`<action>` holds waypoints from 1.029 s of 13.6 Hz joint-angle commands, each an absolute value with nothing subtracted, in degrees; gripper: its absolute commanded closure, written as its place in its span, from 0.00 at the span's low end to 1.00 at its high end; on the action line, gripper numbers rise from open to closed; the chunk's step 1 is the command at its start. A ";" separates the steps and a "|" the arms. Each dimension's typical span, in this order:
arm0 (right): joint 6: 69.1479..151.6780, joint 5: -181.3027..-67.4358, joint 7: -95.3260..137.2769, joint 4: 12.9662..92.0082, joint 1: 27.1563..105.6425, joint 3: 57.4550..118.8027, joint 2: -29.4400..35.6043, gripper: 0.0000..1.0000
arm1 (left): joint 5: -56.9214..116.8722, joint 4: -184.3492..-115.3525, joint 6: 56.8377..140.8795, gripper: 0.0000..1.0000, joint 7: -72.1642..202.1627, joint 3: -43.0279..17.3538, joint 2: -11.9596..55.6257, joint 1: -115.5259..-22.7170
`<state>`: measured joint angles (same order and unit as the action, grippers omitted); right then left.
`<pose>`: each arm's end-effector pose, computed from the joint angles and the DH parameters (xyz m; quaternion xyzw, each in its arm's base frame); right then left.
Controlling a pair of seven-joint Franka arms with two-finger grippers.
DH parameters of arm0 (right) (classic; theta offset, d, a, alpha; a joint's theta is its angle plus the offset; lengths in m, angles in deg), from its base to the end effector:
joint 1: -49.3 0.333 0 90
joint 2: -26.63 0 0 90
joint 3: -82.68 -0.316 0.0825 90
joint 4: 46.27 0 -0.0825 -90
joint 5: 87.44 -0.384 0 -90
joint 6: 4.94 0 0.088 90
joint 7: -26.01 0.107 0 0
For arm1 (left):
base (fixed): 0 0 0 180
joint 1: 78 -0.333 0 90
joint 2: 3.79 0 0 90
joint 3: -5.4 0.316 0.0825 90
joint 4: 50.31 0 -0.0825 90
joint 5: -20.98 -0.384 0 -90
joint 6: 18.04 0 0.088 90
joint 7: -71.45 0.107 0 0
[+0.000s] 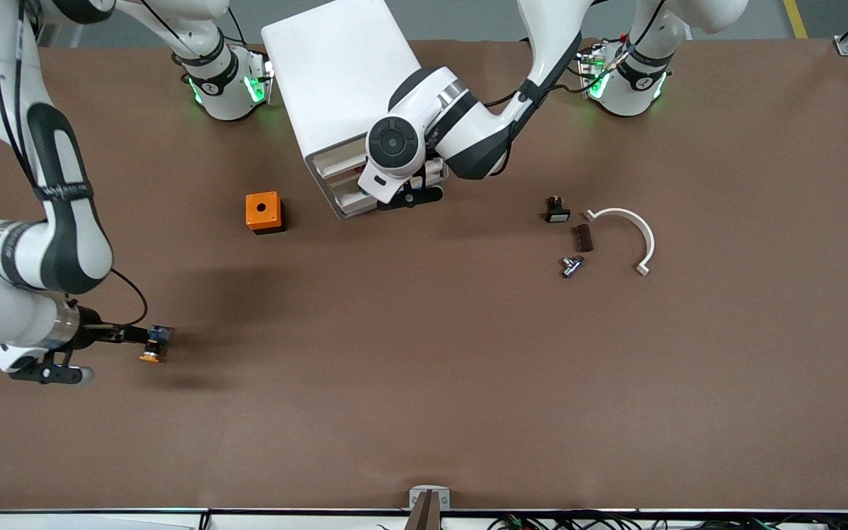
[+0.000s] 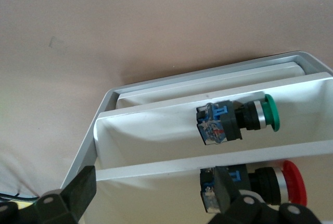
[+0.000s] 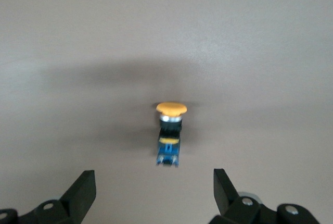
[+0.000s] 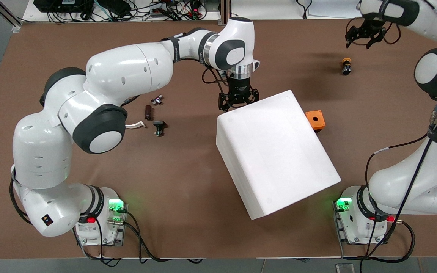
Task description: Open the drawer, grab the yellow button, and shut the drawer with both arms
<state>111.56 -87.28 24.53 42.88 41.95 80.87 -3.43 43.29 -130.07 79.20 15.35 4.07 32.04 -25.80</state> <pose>0.6844 -0.0696 0.3389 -0.9990 0.0367 0.0231 0.0082 0.3816 -0.5721 0.3272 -0.9657 -0.0774 0.2474 0.0168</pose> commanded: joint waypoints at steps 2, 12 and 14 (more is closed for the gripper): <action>106.17 -87.08 24.07 44.87 44.02 80.66 6.92 0.00 | 42.17 -131.88 76.80 0.00 15.29 2.85 30.93 -25.09; 93.06 -90.42 24.95 47.67 44.38 81.10 24.95 0.00 | 38.84 -130.83 74.77 0.00 15.37 4.25 30.49 -28.58; 91.57 -90.42 24.95 49.61 43.94 81.10 27.51 0.00 | 37.16 -128.11 74.77 0.00 15.11 4.35 30.31 -34.63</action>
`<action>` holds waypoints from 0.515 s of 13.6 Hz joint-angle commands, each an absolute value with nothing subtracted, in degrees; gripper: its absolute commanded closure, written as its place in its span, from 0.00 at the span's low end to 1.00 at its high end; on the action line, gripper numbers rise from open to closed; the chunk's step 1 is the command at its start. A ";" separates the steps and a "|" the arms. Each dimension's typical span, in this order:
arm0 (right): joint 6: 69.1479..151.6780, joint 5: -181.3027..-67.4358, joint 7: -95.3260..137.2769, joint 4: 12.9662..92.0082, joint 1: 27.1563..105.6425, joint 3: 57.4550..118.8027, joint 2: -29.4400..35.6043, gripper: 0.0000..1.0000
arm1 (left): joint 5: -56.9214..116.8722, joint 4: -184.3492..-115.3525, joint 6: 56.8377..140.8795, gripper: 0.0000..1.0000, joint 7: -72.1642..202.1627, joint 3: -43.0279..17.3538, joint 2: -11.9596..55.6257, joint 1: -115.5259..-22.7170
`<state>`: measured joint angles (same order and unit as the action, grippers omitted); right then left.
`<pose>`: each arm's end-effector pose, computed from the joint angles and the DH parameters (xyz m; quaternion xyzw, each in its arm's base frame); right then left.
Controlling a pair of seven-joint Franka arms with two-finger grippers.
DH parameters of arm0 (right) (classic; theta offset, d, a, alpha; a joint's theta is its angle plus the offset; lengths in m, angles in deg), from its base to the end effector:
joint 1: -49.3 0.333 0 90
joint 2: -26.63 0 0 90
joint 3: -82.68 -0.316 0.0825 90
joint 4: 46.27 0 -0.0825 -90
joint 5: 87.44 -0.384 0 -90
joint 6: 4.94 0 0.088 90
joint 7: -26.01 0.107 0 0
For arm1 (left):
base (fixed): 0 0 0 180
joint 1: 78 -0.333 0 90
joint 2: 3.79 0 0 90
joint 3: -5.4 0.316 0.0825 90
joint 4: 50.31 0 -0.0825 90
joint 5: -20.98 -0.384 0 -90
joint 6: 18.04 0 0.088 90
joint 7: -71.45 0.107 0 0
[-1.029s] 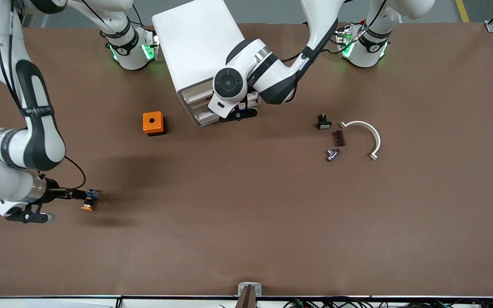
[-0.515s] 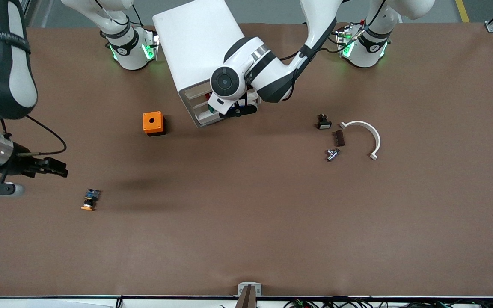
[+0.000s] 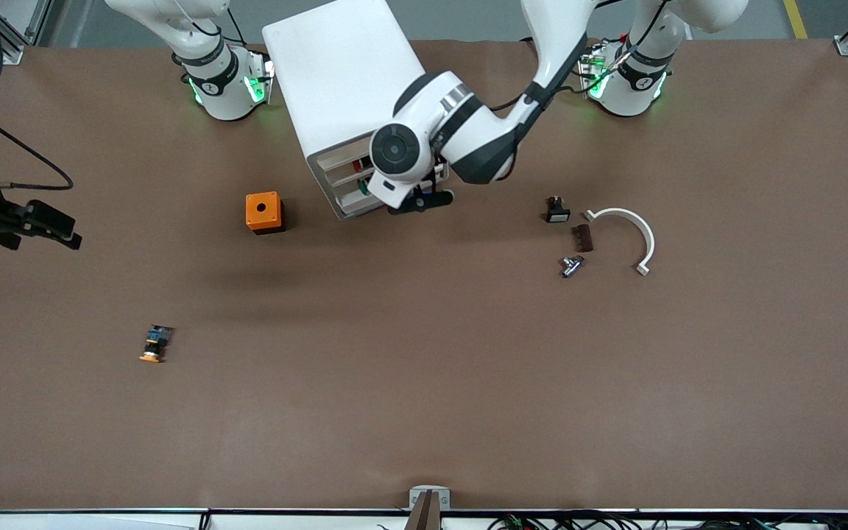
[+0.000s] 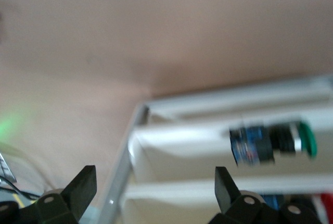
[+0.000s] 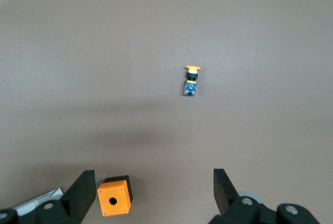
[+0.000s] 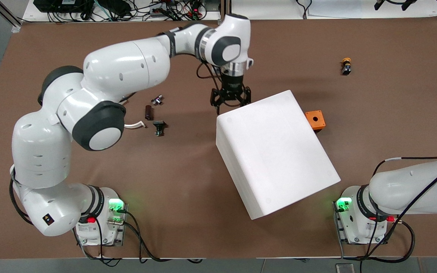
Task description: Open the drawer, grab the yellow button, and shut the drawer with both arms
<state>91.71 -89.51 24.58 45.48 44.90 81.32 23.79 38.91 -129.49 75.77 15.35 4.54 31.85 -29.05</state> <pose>0.5786 -0.0276 0.5923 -0.9995 0.0158 -0.0187 0.0178 0.4167 -0.5385 0.3287 -0.9669 -0.0923 0.2326 0.0500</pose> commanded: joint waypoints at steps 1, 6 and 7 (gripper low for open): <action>91.39 -90.34 24.95 49.70 44.03 81.10 28.12 0.00 | 36.89 -126.88 74.77 0.00 15.11 4.61 30.23 -37.97; 89.71 -89.55 28.20 51.02 44.11 80.92 29.36 0.00 | 22.08 -126.52 74.77 0.00 21.33 5.05 26.11 -49.86; 89.71 -88.94 28.55 50.94 44.29 80.83 29.27 0.00 | 19.34 -126.52 74.77 0.00 23.35 4.96 25.57 -51.61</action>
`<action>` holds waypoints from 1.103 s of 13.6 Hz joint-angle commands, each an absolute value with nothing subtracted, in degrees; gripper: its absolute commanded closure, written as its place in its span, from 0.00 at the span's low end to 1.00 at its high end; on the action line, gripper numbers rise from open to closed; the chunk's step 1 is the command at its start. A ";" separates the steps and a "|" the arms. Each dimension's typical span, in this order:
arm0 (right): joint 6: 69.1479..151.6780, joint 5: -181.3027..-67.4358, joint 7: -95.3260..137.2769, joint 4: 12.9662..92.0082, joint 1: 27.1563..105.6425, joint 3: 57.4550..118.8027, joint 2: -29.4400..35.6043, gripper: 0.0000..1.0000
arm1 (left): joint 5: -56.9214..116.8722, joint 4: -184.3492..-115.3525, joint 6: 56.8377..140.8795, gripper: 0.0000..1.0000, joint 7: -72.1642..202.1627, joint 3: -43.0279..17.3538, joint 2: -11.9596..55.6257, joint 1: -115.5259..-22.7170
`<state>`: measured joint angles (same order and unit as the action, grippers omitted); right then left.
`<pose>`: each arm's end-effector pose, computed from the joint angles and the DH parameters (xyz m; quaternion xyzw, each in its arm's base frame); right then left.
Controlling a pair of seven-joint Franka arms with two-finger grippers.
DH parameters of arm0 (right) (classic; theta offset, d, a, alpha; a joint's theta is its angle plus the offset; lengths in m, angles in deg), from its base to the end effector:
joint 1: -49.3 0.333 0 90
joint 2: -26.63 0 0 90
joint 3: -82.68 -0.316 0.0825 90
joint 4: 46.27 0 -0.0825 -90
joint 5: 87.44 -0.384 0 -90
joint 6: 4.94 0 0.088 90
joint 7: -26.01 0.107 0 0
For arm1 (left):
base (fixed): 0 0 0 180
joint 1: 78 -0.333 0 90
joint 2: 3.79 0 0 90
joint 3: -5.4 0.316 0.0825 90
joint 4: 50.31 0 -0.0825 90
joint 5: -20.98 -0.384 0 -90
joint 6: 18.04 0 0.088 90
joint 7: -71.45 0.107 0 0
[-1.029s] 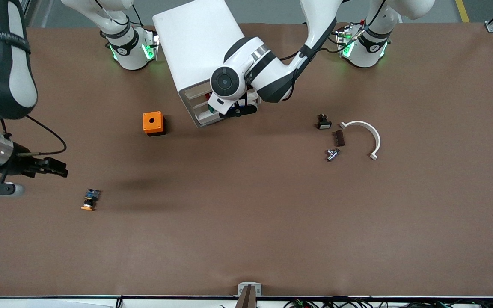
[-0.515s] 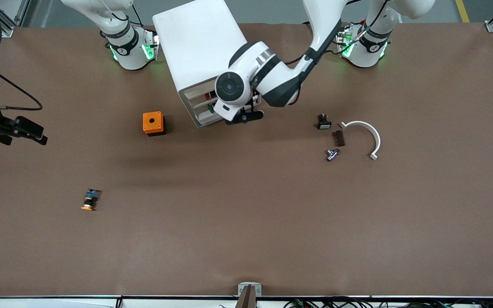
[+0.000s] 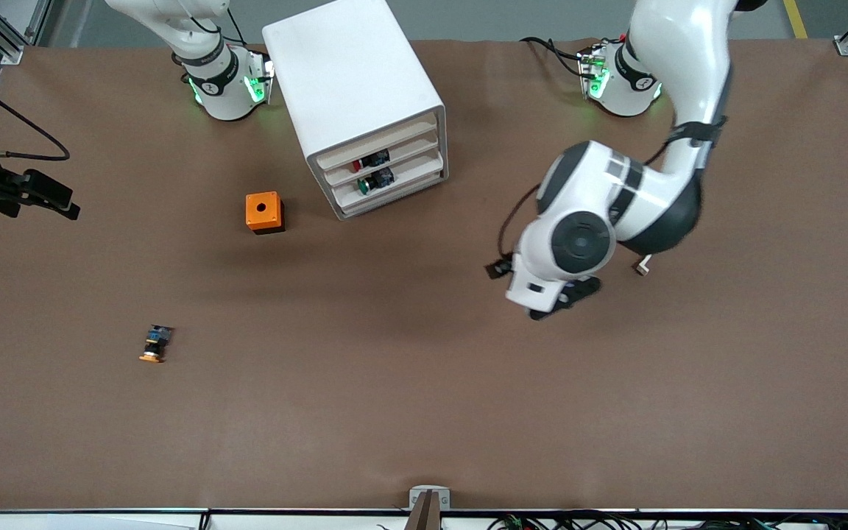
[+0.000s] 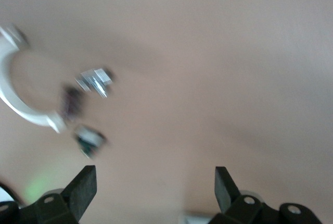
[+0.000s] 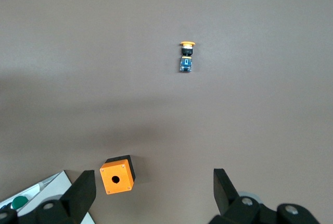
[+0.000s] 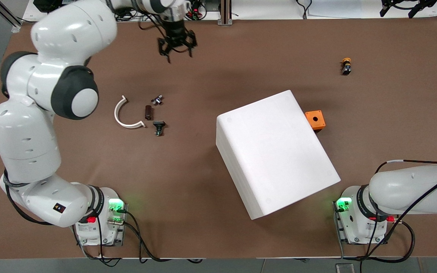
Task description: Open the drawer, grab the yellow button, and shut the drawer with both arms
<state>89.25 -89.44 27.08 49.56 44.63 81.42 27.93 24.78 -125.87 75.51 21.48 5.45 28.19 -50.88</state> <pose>0.5512 -0.0292 0.5952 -0.9990 0.0404 0.0026 0.0172 0.6095 -0.3192 0.3954 -0.9711 -0.2028 0.1154 0.0505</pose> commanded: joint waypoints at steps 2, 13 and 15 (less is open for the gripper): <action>89.71 -88.75 28.64 50.94 44.29 80.83 29.27 0.00 | 18.70 -126.86 74.68 0.00 27.39 4.70 24.43 -55.22; 91.30 -88.67 28.64 50.94 44.47 80.66 29.27 0.00 | 19.67 -130.02 69.24 0.00 47.18 4.35 8.36 -66.22; 91.30 -88.67 28.64 50.94 44.47 80.57 29.27 0.00 | 19.67 -133.00 69.23 0.00 50.69 4.35 4.49 -67.71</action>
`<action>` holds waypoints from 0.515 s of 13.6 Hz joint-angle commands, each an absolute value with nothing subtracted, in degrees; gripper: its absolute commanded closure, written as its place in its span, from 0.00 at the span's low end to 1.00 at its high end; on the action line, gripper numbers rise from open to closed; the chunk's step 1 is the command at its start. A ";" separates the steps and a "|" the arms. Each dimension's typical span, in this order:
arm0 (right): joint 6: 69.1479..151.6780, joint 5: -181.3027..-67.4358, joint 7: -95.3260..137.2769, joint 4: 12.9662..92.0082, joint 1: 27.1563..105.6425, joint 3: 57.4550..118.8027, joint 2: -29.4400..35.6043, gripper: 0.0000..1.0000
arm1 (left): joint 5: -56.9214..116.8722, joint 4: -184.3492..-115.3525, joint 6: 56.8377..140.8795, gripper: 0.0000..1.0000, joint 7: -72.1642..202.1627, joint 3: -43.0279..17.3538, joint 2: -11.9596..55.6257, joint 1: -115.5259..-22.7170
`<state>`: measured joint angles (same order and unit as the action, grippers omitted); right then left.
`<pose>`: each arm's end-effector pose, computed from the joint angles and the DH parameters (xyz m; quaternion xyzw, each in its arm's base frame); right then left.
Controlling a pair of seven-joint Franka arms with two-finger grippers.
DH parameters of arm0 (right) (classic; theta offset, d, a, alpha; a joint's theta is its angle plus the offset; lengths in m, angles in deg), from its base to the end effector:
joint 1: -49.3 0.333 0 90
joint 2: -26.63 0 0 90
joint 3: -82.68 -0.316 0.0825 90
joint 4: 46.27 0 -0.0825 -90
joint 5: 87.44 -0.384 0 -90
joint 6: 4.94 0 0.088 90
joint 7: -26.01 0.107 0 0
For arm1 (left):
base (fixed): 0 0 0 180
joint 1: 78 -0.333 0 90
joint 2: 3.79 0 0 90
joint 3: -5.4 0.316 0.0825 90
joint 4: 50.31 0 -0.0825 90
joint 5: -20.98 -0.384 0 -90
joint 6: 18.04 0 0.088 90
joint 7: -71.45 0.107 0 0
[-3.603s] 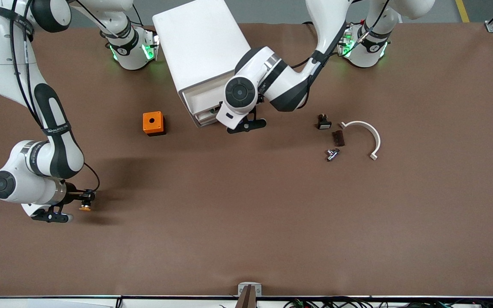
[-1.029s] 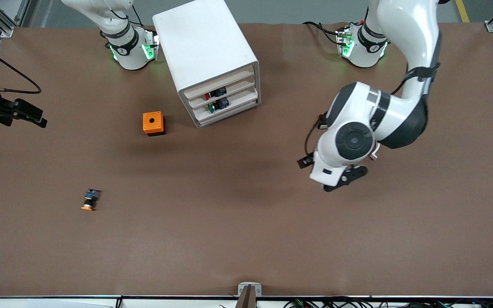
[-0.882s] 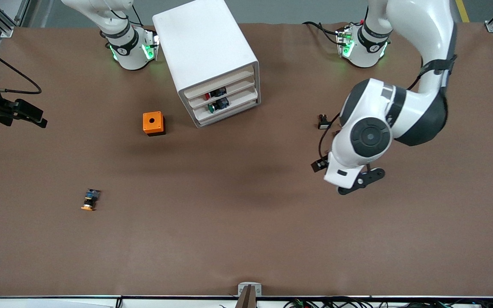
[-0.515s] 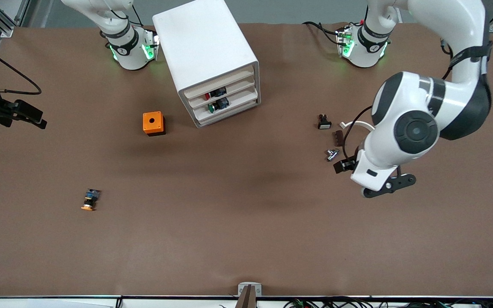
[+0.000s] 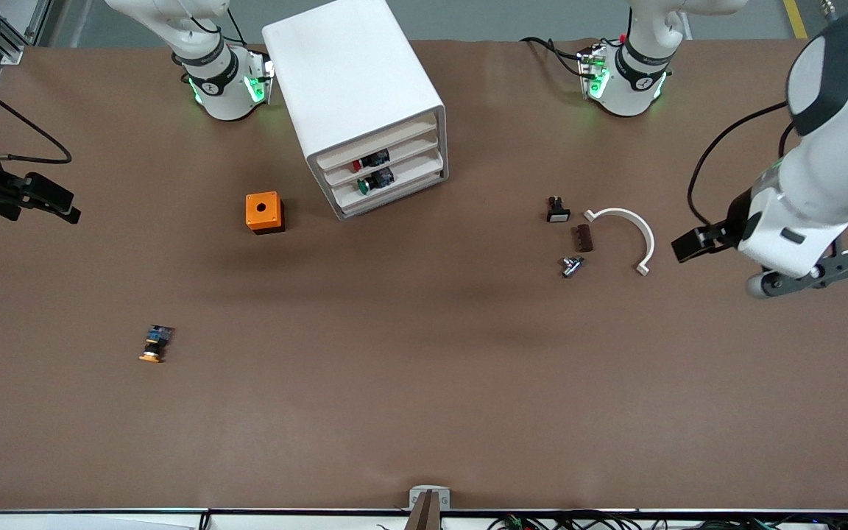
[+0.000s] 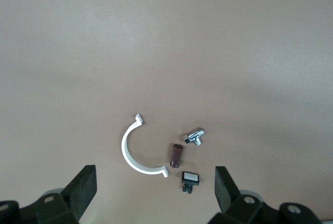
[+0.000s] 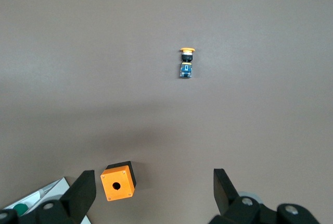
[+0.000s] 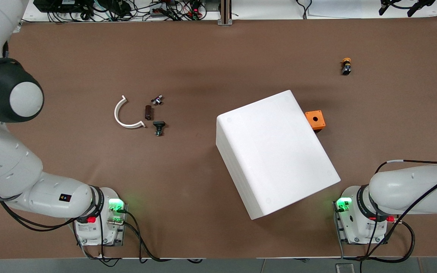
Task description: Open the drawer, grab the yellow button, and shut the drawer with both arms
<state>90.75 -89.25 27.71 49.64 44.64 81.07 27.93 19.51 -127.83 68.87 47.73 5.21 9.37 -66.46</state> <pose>0.5541 -0.0263 0.5969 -0.9989 0.0429 -0.0096 0.0153 0.6057 -0.1226 0.5873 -0.9939 -0.1047 0.0275 0.0219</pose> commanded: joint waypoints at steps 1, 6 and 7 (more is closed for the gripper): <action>91.30 -88.67 28.64 50.94 44.55 80.57 29.36 0.00 | 19.67 -135.80 69.84 0.00 52.01 4.43 1.86 -68.32; 91.38 -88.23 28.64 50.94 44.56 80.48 29.36 0.00 | 19.66 -149.69 73.36 0.00 58.78 4.17 -10.36 -72.02; 91.38 -88.23 28.64 50.94 44.56 80.48 29.36 0.00 | 19.67 -150.76 73.89 0.00 58.97 4.08 -11.60 -72.02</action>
